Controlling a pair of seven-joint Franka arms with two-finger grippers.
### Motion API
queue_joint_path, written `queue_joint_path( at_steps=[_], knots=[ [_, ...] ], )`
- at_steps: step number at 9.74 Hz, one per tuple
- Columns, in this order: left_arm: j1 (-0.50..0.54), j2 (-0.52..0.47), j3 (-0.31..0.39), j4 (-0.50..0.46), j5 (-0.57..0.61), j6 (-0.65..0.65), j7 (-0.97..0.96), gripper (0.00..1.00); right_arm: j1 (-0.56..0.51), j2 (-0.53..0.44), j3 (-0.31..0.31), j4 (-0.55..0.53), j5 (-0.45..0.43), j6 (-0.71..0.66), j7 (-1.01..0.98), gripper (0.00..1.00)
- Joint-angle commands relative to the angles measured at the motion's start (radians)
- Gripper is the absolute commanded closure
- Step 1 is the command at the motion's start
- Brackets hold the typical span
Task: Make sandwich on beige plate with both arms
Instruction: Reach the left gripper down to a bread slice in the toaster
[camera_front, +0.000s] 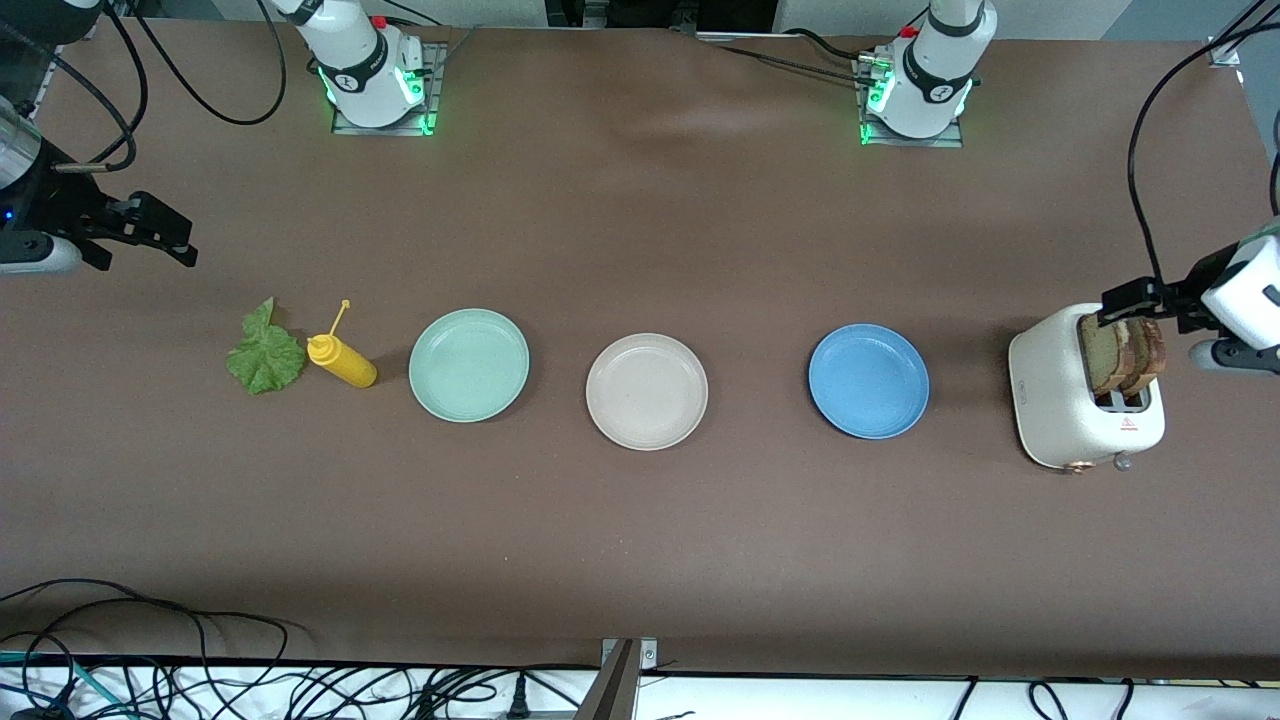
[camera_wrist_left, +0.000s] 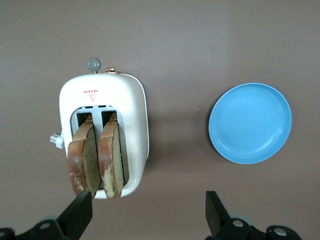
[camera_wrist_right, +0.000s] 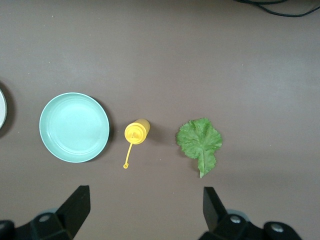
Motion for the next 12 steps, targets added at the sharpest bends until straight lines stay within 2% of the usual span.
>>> queue_joint_path(
  at_steps=[1,12],
  knots=[
    [0.048,-0.023,-0.010,-0.092,0.017,0.098,0.072,0.00,-0.001,0.006,-0.002,0.022,0.016,-0.015,-0.009,0.00],
    [0.098,-0.025,-0.010,-0.316,0.009,0.412,0.094,0.00,-0.004,0.010,-0.003,0.023,0.016,-0.010,-0.009,0.00]
  ],
)
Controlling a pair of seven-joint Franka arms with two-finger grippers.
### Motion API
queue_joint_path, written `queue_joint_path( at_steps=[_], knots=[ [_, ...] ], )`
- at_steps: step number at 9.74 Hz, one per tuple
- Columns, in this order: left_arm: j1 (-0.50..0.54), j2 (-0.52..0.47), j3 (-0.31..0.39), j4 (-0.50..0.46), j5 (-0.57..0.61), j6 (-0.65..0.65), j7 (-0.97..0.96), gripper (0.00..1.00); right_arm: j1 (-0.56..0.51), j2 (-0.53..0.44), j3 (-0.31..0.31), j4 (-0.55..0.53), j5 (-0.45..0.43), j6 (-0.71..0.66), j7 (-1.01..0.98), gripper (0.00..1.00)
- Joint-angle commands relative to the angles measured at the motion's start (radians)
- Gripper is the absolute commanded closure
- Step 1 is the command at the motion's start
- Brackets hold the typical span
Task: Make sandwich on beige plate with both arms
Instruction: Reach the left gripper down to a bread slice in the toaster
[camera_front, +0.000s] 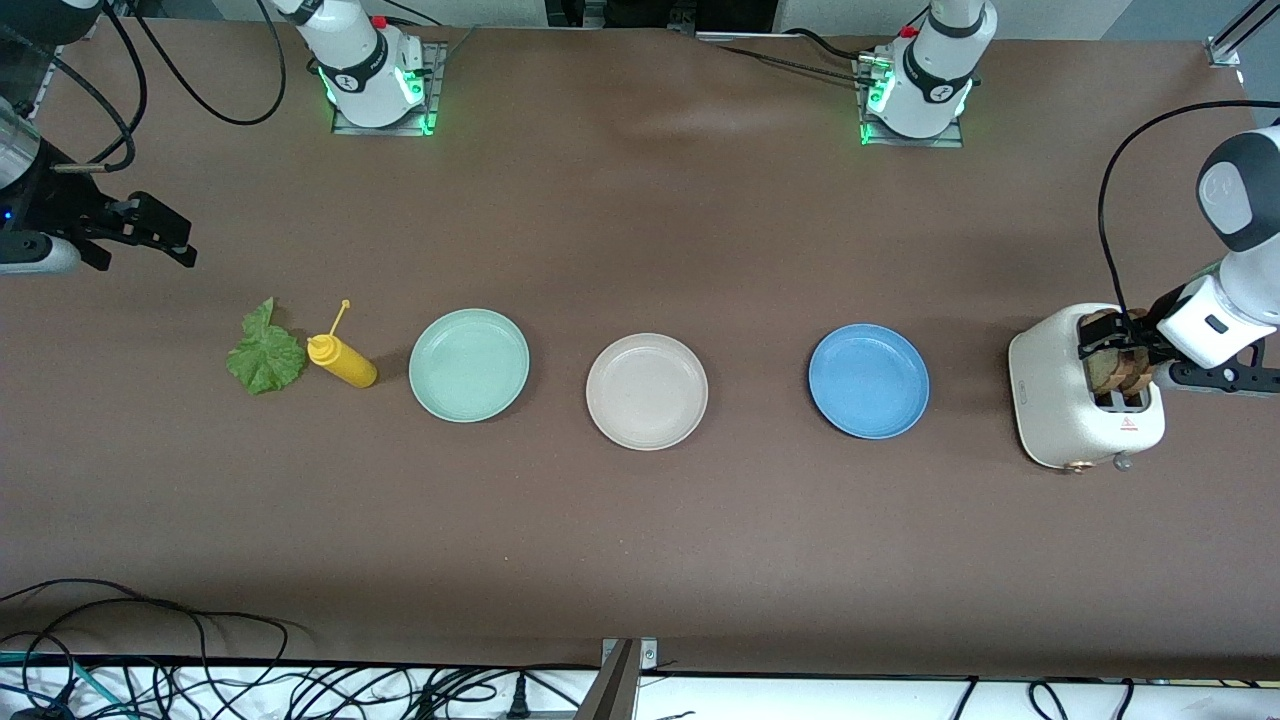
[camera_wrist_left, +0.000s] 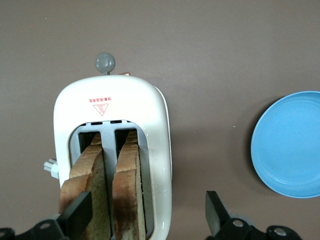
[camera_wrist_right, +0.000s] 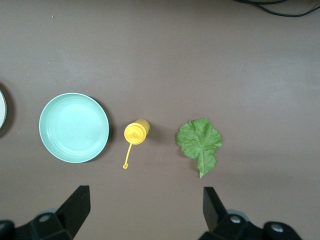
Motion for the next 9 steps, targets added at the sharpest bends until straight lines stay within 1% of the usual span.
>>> queue_joint_path(
  at_steps=[1,2,3,4,5,6,8,9],
  knots=[
    [0.021,-0.024,-0.012,-0.044,0.009,0.036,0.019,0.00,-0.003,0.009,-0.003,0.022,0.016,-0.011,-0.009,0.00],
    [0.022,-0.023,-0.010,-0.045,0.009,0.039,0.019,0.17,-0.003,0.007,-0.003,0.022,0.016,-0.011,-0.009,0.00],
    [0.024,-0.023,-0.012,-0.045,0.009,0.037,0.019,0.41,-0.003,0.006,-0.003,0.022,0.017,-0.014,-0.009,0.00],
    [0.024,-0.021,-0.012,-0.050,0.009,0.037,0.019,0.55,-0.003,0.007,-0.003,0.022,0.017,-0.014,-0.009,0.00],
    [0.024,-0.023,-0.012,-0.053,0.009,0.037,0.019,0.63,-0.005,0.007,-0.004,0.022,0.017,-0.017,-0.009,0.00],
    [0.024,-0.023,-0.012,-0.053,0.009,0.034,0.019,0.66,-0.005,0.007,-0.006,0.020,0.017,-0.021,-0.008,0.00],
    [0.035,-0.021,-0.012,-0.053,0.009,0.030,0.045,0.87,-0.005,0.007,-0.006,0.022,0.017,-0.017,-0.008,0.00],
    [0.047,-0.018,-0.010,-0.048,0.009,0.027,0.079,1.00,-0.005,0.007,-0.006,0.022,0.017,-0.014,-0.008,0.00]
  ],
)
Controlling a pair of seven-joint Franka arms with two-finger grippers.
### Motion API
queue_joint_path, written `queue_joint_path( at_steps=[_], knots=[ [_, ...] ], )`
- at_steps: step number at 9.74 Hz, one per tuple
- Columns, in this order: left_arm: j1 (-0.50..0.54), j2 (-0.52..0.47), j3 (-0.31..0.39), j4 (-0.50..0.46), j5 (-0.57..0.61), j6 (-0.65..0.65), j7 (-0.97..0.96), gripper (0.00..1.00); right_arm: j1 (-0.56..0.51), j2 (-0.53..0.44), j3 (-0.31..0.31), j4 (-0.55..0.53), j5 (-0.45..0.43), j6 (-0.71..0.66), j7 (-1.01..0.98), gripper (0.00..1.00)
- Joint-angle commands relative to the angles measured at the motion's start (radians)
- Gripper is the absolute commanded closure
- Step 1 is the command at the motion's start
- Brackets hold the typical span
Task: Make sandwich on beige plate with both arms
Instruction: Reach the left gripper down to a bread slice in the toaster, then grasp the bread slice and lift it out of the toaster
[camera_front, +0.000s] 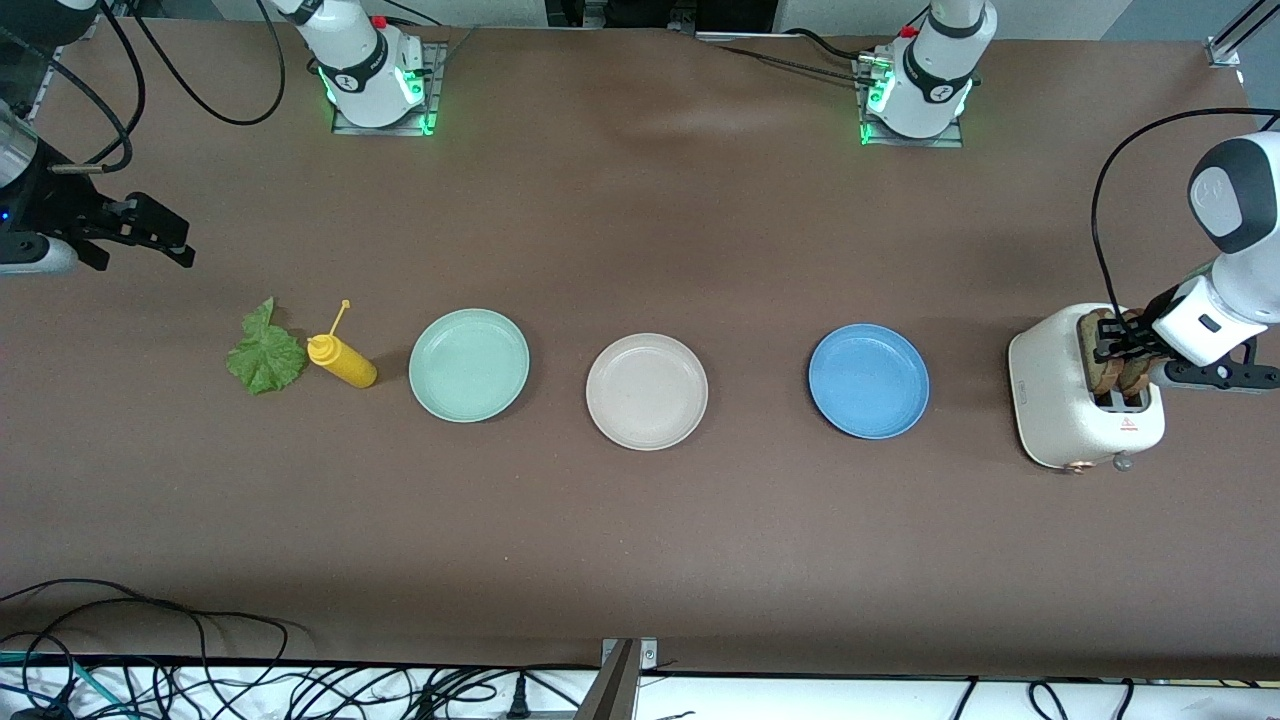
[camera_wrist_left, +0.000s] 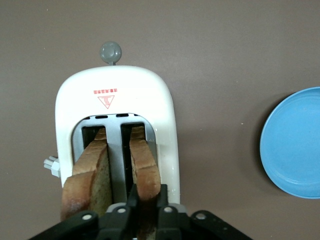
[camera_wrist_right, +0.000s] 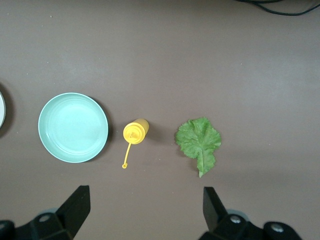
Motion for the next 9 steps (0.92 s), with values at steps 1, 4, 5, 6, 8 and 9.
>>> queue_joint_path(
  at_steps=[1,4,5,6,8,9],
  knots=[
    [0.029,-0.015,-0.010,-0.018,0.009,0.002,0.058,1.00,-0.004,0.007,-0.001,0.022,0.017,-0.011,-0.008,0.00],
    [0.032,-0.014,-0.010,0.039,0.008,-0.054,0.051,1.00,-0.004,0.007,-0.002,0.022,0.017,-0.012,-0.008,0.00],
    [0.026,-0.014,-0.012,0.126,0.005,-0.156,0.049,1.00,-0.004,0.007,-0.002,0.022,0.017,-0.012,-0.008,0.00],
    [0.017,-0.001,-0.013,0.225,0.005,-0.265,0.049,1.00,-0.004,0.007,-0.002,0.022,0.017,-0.012,-0.008,0.00],
    [0.014,0.038,-0.019,0.364,-0.064,-0.425,0.051,1.00,-0.004,0.007,-0.002,0.022,0.017,-0.012,-0.008,0.00],
    [0.014,0.042,-0.020,0.378,-0.175,-0.486,0.052,1.00,-0.004,0.007,-0.002,0.022,0.017,-0.012,-0.008,0.00]
  ],
)
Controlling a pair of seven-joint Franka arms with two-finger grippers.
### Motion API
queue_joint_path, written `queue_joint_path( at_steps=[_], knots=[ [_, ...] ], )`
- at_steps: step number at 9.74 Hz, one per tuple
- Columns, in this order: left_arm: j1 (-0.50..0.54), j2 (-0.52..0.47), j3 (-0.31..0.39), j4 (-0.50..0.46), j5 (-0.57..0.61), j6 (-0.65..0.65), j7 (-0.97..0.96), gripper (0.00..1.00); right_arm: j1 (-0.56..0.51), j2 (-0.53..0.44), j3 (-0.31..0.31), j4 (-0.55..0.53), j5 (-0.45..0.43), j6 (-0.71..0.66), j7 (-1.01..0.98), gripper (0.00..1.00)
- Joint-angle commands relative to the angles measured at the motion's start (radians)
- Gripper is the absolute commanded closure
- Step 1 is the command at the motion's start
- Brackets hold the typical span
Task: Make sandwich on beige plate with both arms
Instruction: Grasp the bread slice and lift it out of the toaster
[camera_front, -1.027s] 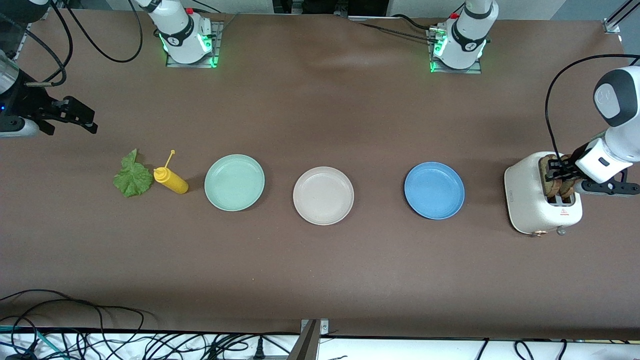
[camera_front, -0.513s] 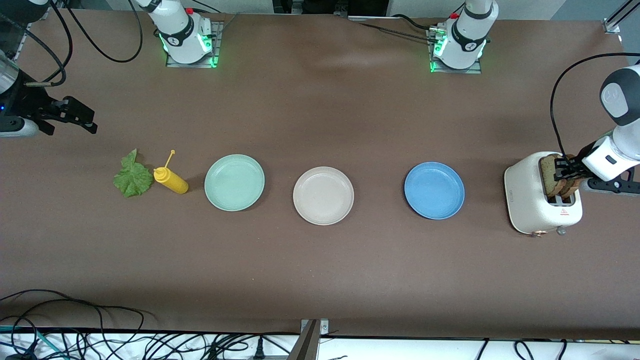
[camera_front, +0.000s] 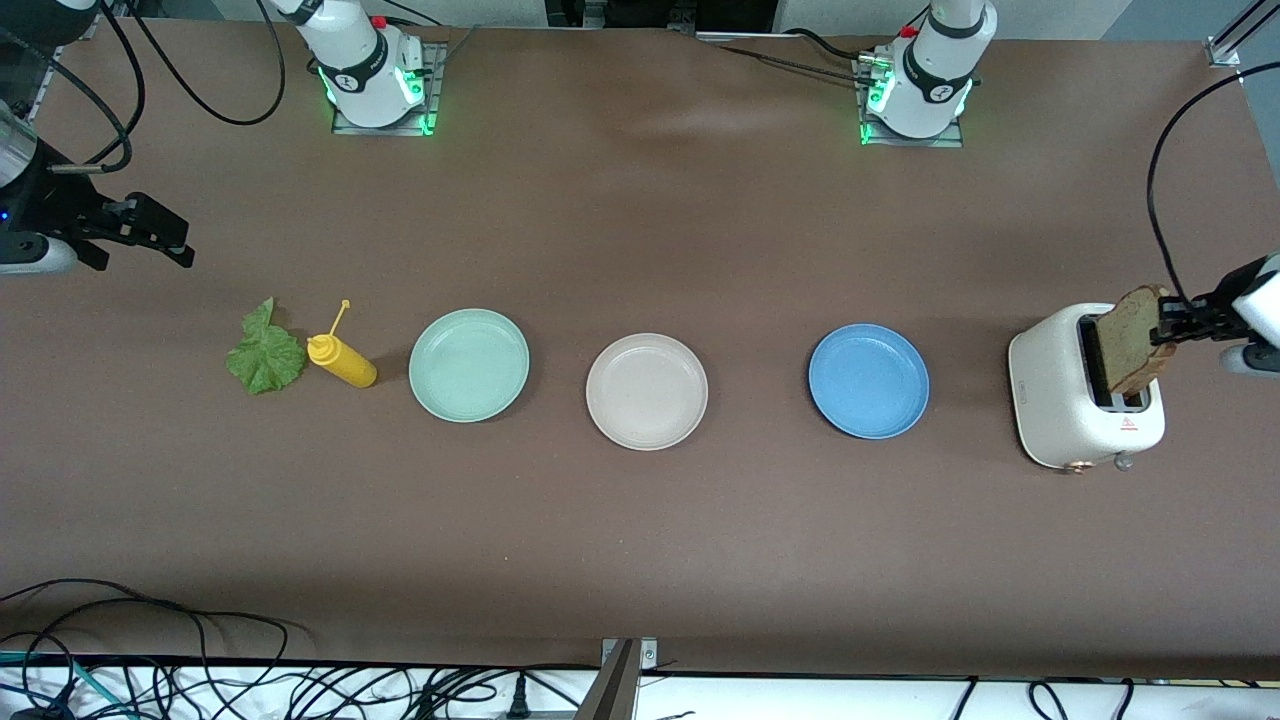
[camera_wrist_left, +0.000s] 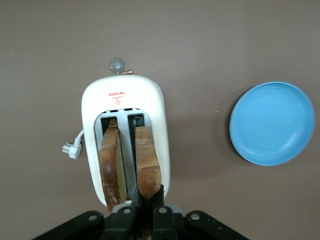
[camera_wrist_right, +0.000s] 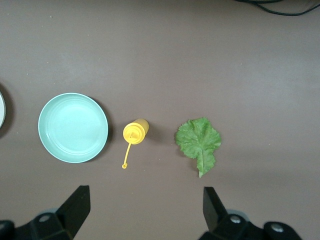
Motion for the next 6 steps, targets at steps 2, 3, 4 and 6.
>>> queue_joint_path(
  at_steps=[2,3,4,6],
  knots=[
    [-0.033,0.066,-0.038,0.064,-0.281,-0.167,0.012,1.00,-0.004,0.007,-0.002,0.021,0.017,-0.012,-0.008,0.00],
    [-0.064,0.098,-0.066,0.064,-0.370,-0.179,0.009,1.00,-0.004,0.007,-0.002,0.021,0.017,-0.012,-0.008,0.00],
    [-0.090,0.139,-0.084,0.064,-0.471,-0.181,0.019,1.00,-0.004,0.007,-0.002,0.021,0.017,-0.012,-0.008,0.00],
    [-0.136,0.219,-0.136,0.068,-0.626,-0.165,0.021,1.00,-0.004,0.007,-0.002,0.021,0.017,-0.012,-0.008,0.00]
  ],
)
